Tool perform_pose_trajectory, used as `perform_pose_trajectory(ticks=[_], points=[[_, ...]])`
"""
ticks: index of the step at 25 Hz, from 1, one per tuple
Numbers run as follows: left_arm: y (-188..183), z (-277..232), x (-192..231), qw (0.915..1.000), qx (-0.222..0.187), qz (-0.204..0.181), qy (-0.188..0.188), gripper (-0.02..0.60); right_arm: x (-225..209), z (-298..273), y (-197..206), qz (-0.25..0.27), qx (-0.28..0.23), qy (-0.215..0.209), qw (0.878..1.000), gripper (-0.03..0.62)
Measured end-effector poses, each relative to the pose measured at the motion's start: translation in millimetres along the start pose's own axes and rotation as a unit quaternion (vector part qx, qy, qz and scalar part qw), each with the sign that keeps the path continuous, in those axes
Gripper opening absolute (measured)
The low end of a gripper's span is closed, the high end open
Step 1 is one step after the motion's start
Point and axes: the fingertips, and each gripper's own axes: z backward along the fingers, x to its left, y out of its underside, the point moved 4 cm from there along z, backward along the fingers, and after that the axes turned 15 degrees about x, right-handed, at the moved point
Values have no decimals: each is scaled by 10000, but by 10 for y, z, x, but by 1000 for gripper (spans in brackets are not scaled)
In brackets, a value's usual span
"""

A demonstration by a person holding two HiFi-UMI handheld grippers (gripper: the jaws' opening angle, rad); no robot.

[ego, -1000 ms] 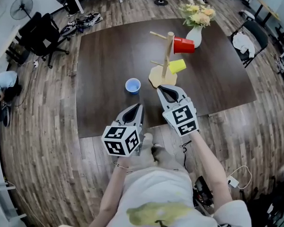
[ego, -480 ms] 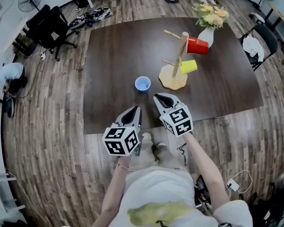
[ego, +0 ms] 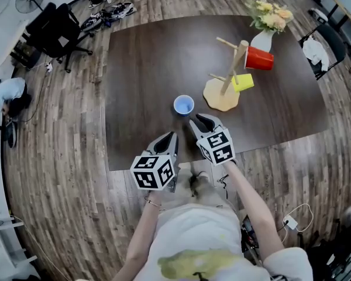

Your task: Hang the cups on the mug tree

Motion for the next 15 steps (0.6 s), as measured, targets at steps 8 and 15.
perform_pose_trajectory(ticks=[8, 15], points=[[-41, -153, 191, 9995, 255, -23, 166, 15, 6, -356, 11, -100, 248, 107, 9996, 234], [-155, -257, 395, 9990, 384, -54, 215, 15, -34, -650, -23, -67, 388, 374, 9985, 310]])
